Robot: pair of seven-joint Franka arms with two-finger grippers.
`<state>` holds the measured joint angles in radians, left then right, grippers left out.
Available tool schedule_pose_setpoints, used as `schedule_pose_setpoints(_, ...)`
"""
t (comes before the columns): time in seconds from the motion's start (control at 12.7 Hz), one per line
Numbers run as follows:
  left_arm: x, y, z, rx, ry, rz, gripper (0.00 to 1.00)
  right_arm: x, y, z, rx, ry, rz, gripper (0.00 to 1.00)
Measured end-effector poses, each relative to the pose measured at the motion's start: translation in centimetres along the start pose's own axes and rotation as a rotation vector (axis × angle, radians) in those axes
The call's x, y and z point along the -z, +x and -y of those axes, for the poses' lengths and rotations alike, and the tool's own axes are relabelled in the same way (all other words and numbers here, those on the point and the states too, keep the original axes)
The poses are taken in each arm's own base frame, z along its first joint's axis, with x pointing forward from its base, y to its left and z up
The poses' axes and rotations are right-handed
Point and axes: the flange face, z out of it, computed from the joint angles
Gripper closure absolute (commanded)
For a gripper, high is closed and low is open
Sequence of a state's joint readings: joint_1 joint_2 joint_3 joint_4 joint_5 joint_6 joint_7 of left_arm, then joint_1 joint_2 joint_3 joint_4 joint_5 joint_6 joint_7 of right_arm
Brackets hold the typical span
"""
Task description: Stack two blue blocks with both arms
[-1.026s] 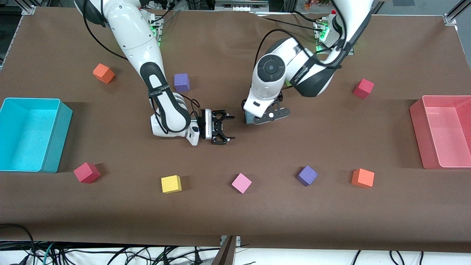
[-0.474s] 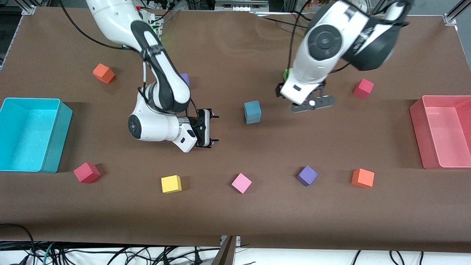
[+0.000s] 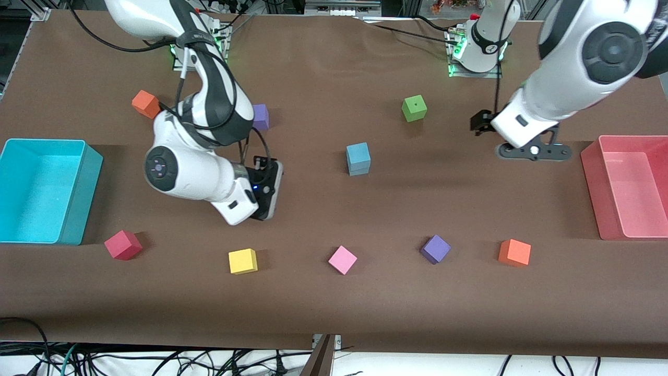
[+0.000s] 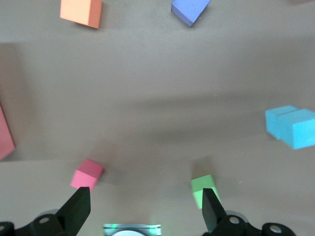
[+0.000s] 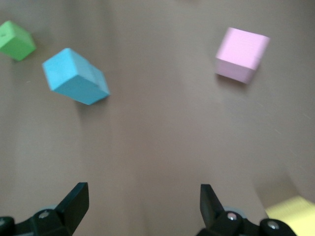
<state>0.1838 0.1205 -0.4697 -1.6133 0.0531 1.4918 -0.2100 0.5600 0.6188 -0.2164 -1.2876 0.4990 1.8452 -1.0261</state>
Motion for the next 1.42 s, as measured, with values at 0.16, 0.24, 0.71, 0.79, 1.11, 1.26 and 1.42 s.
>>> schedule_pose_setpoints(0.16,0.9,-0.6,2.8,-0.063,-0.004,0.011,0.0,2.4,0.4,-0.4,-0.141,-0.088,0.043,0.0)
schedule_pose_setpoints(0.24,1.7,-1.1,4.0,-0.082,-0.011,0.016,0.0,3.3,1.0,-0.1,-0.214,-0.133,0.059,0.0)
schedule_pose_setpoints(0.71,4.7,-4.1,10.9,-0.097,-0.062,-0.121,0.0,7.9,-4.7,-4.3,-0.387,-0.302,0.201,0.0)
schedule_pose_setpoints(0.79,4.8,-4.3,10.7,-0.103,-0.056,-0.145,0.0,10.3,-7.6,-6.0,-0.423,-0.351,0.23,0.0)
schedule_pose_setpoints(1.11,5.2,-4.4,9.2,-0.127,-0.042,-0.17,0.0,22.0,-17.3,-8.1,-0.554,-0.496,0.194,0.0)
schedule_pose_setpoints(1.26,5.4,-4.2,9.0,-0.115,-0.044,-0.169,0.0,26.0,-20.5,-6.7,-0.607,-0.5,0.149,0.0)
schedule_pose_setpoints(1.42,5.0,-3.5,9.4,-0.086,-0.05,-0.158,0.0,28.0,-23.8,-4.9,-0.773,-0.47,0.126,0.0)
